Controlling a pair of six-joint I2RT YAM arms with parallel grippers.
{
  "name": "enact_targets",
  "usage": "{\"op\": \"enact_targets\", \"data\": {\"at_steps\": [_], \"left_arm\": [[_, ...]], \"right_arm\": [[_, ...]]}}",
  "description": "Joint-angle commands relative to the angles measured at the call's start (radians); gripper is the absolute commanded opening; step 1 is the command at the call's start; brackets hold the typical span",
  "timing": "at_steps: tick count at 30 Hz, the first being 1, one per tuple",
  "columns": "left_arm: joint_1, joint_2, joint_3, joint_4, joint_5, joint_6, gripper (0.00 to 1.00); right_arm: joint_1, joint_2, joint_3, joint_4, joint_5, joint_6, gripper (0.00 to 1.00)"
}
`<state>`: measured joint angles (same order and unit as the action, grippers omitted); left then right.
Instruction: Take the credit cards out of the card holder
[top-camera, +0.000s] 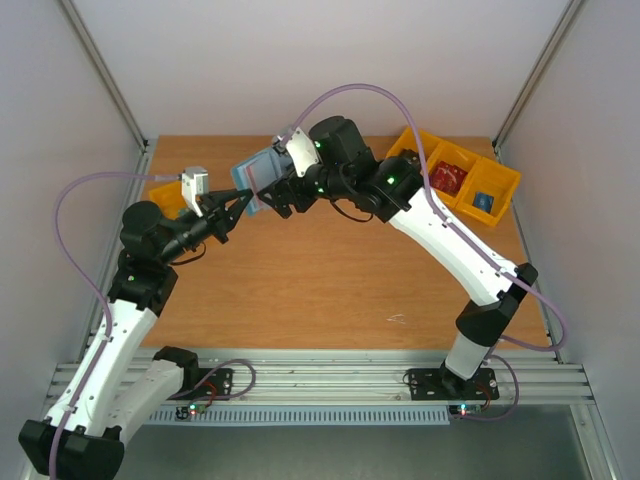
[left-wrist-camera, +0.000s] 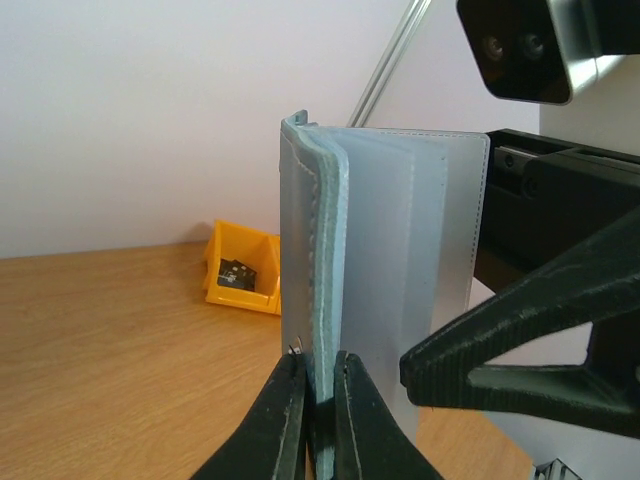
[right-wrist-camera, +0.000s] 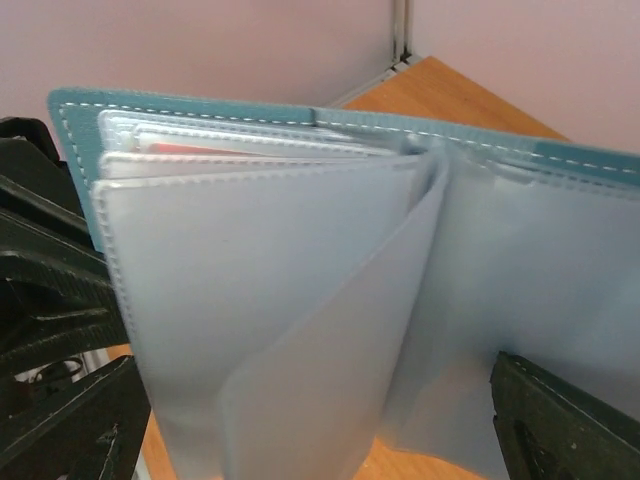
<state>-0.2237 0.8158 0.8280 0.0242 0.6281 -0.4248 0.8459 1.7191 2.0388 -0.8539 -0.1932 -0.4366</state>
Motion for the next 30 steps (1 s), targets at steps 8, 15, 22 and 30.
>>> {"op": "enact_targets", "data": {"at_steps": [8, 15, 22, 30], "left_arm": [[0.001, -0.022, -0.008, 0.039, -0.020, 0.014, 0.00], [0.001, -0.028, -0.016, 0.050, -0.015, 0.008, 0.00], [0.001, -0.040, -0.025, 0.062, -0.005, 0.000, 0.00], [0.001, -0.040, -0.029, 0.094, 0.054, -0.017, 0.00]], "right_arm": [[0.032, 0.031, 0.054, -0.012, 0.182, 0.014, 0.89], [0.003, -0.013, 0.012, -0.010, 0.204, 0.009, 0.79], [-0.073, -0.079, -0.083, 0.036, 0.026, 0.052, 0.52], [-0.169, -0.113, -0.137, 0.050, -0.193, 0.094, 0.26]]}}
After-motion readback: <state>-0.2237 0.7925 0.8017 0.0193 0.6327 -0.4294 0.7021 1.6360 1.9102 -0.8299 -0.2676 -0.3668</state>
